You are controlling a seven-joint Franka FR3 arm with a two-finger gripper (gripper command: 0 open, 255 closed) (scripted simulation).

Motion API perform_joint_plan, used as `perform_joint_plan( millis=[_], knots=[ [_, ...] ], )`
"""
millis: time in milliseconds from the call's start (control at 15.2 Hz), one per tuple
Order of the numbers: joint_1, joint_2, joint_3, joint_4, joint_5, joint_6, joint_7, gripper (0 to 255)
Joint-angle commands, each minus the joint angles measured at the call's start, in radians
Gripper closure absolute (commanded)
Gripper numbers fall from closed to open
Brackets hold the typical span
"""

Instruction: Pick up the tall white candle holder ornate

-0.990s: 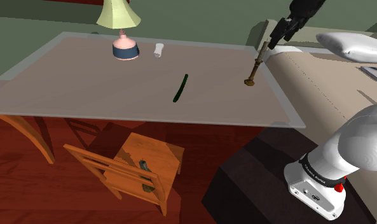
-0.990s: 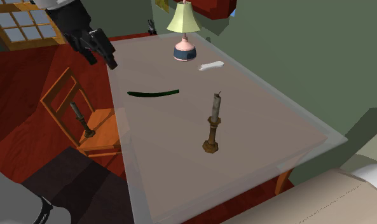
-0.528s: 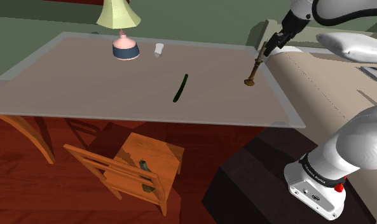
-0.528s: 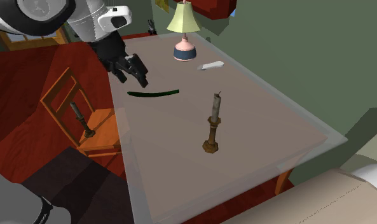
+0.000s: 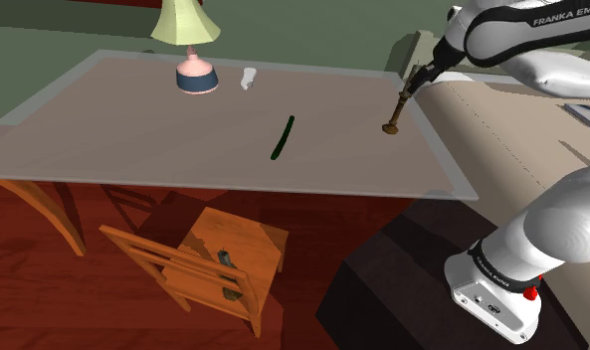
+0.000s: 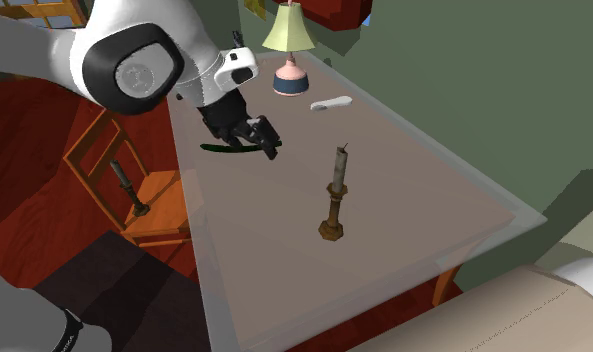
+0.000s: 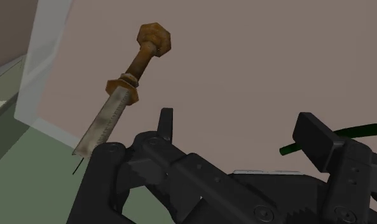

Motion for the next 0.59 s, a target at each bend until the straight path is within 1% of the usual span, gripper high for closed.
perform_joint_plan(
  millis=[0,198,330,462,528],
  knots=[
    [-0.005,0.076,-0.041,0.006,-0.007,0.098,-0.033,0],
    [0.001,0.185,-0.100,0.033,0.008,0.216,-0.090,0],
    [0.015,0.261,-0.144,0.059,0.040,0.290,-0.142,0],
    [0.041,0.340,-0.193,0.090,0.101,0.359,-0.214,0],
    [0.058,0.381,-0.217,0.108,0.148,0.391,-0.261,0]
  ],
)
